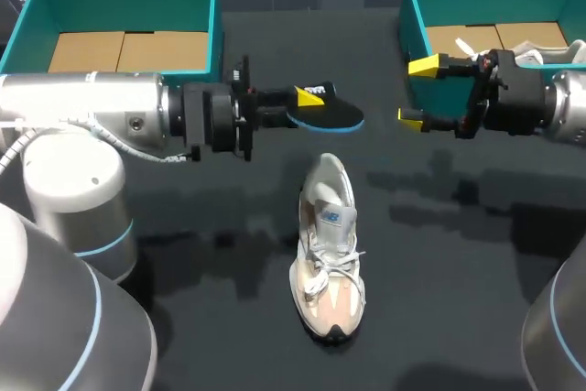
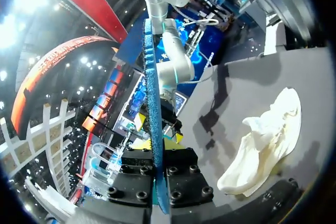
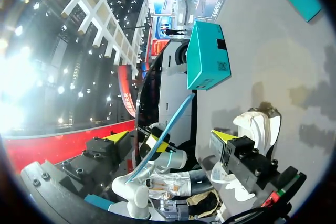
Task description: Take the shoe out of the shoebox, open the shoe tongue, remove and reinsert the insole, then place the shoe into the shoebox
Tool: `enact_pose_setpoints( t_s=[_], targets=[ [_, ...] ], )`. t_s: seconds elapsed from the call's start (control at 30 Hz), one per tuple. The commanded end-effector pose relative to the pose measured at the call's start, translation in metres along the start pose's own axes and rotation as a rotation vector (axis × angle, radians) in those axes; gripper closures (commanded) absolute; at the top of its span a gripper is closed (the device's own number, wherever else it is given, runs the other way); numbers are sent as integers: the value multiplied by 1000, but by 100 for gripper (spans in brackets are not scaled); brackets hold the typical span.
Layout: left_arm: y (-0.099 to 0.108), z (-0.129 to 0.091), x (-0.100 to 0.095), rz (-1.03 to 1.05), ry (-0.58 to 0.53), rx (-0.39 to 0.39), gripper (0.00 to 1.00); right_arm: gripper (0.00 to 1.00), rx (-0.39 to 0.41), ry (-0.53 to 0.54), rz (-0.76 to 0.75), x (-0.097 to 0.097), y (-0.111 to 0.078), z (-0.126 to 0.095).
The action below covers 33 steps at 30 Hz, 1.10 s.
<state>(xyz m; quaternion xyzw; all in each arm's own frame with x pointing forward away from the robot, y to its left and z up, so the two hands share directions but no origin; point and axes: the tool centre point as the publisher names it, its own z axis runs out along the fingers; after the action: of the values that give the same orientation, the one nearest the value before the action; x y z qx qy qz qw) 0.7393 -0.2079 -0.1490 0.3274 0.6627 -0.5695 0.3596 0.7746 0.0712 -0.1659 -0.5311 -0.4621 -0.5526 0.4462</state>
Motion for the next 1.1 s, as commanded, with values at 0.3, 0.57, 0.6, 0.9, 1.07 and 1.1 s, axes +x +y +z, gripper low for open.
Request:
enact_pose_setpoints(
  t_s=[0.3,0.57,0.6,0.9,1.07,1.1],
  targets=[
    [-9,-29,-7,-722,209,139,100,0,1,-2,0,0,0,0],
    [-9,-29,-7,-722,209,139,100,0,1,-2,0,0,0,0],
    [-9,-29,-7,-722,209,139,100,0,1,-2,0,0,0,0],
    [-16,-23,-15,-1290,235,149,100,0,1,-2,0,0,0,0],
    [-20,-23,-14,-1458,242,137,100,0,1,-2,0,0,0,0],
    [-21,-22,-13,-1490,247,126,100,0,1,-2,0,0,0,0]
  ],
)
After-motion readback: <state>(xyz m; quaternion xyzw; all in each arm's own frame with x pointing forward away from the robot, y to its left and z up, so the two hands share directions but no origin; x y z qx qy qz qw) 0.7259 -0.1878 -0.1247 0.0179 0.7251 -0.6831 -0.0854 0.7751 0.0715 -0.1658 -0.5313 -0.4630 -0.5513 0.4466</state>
